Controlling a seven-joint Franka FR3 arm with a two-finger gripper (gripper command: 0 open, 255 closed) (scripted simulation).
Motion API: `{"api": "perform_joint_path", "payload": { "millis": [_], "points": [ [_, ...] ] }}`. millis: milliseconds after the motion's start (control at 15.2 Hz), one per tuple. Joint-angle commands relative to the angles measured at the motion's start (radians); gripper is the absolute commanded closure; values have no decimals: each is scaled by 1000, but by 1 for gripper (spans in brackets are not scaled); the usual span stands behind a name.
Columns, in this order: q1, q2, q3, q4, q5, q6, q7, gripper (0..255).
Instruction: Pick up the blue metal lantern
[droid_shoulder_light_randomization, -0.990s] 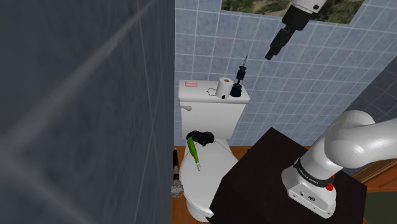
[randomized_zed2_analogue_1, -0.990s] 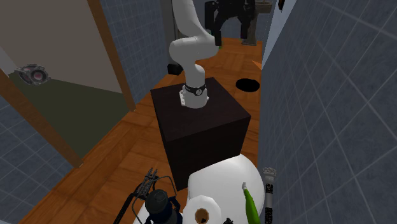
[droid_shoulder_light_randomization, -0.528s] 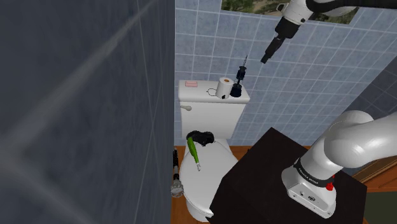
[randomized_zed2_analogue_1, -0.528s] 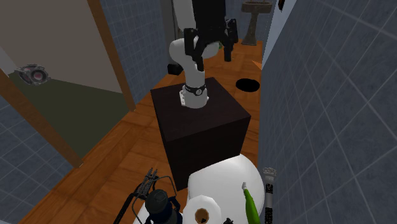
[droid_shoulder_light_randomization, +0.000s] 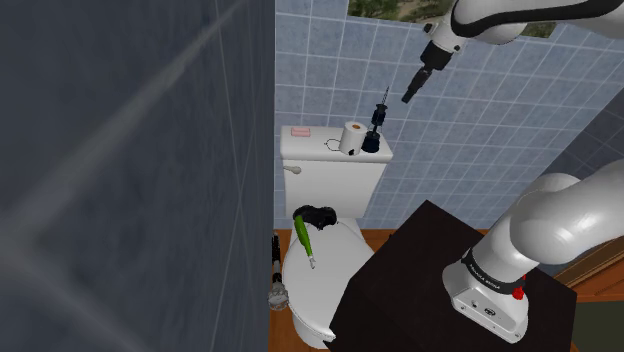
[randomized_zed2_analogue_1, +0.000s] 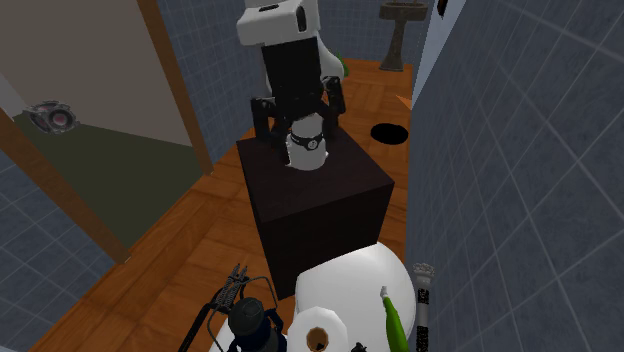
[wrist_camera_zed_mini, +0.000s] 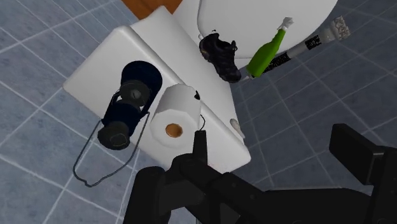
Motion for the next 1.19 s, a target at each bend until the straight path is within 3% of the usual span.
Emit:
{"api": "perform_joint_path", "payload": {
  "millis": [0,264,594,990,1122],
  "points": [
    [9,61,-42,29,16,37,-64,0],
    [32,204,-124,104,84,102,-200,0],
    [46,411,-207,234,233,144,-395,0],
    [-23,683,-225,450,449,126,-618,0],
    [-42,722,-216,474,478,130,-646,0]
  ]
}}
